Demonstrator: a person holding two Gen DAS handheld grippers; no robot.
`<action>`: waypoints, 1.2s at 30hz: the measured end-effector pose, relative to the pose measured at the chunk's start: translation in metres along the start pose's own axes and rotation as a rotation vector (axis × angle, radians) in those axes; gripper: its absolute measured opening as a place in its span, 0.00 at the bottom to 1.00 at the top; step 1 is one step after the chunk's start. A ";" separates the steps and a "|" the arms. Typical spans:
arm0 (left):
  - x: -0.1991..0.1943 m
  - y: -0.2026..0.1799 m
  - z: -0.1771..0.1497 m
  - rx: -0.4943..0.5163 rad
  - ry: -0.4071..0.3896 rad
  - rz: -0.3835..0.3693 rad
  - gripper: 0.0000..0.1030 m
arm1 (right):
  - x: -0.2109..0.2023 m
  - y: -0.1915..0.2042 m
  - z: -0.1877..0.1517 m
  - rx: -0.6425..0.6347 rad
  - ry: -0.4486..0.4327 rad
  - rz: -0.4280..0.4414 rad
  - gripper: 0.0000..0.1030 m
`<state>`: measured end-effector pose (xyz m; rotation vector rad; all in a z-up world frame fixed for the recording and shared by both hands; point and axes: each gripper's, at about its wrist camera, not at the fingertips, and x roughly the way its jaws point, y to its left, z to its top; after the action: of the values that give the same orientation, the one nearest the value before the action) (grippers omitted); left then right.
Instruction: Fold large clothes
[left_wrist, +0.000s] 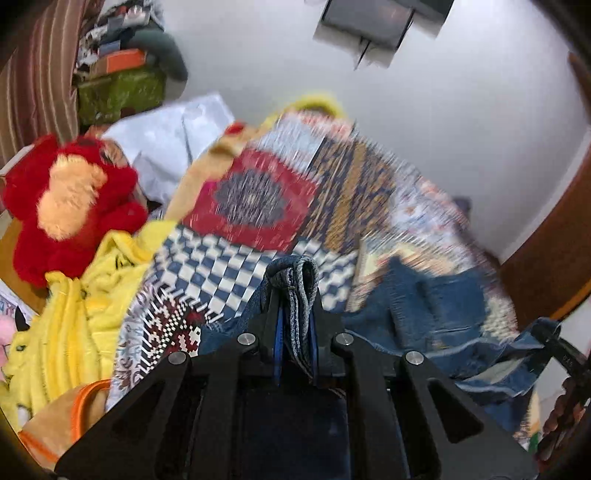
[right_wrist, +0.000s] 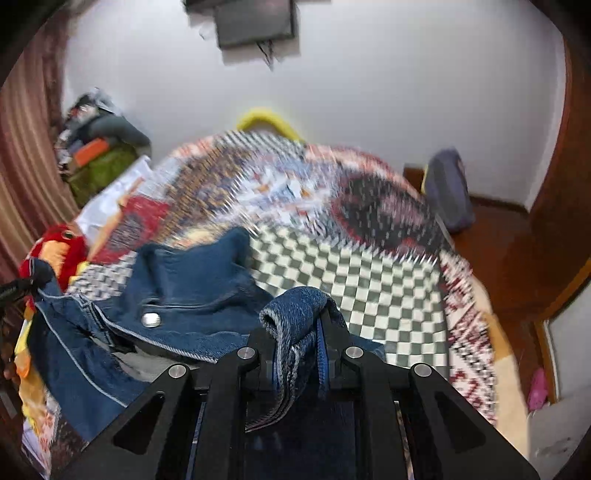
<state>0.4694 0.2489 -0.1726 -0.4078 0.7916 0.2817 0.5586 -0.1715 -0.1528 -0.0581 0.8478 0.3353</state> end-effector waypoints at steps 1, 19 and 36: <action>0.011 0.002 -0.002 -0.001 0.022 0.014 0.11 | 0.020 -0.004 -0.001 0.016 0.039 -0.003 0.12; 0.070 0.012 -0.032 0.117 0.155 0.155 0.27 | 0.032 -0.052 -0.007 0.140 0.100 0.144 0.13; 0.001 0.002 -0.008 0.275 0.054 0.249 0.46 | -0.073 -0.105 -0.016 -0.014 0.016 -0.228 0.13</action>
<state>0.4641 0.2469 -0.1788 -0.0573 0.9216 0.3893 0.5350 -0.2931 -0.1178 -0.1696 0.8451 0.1262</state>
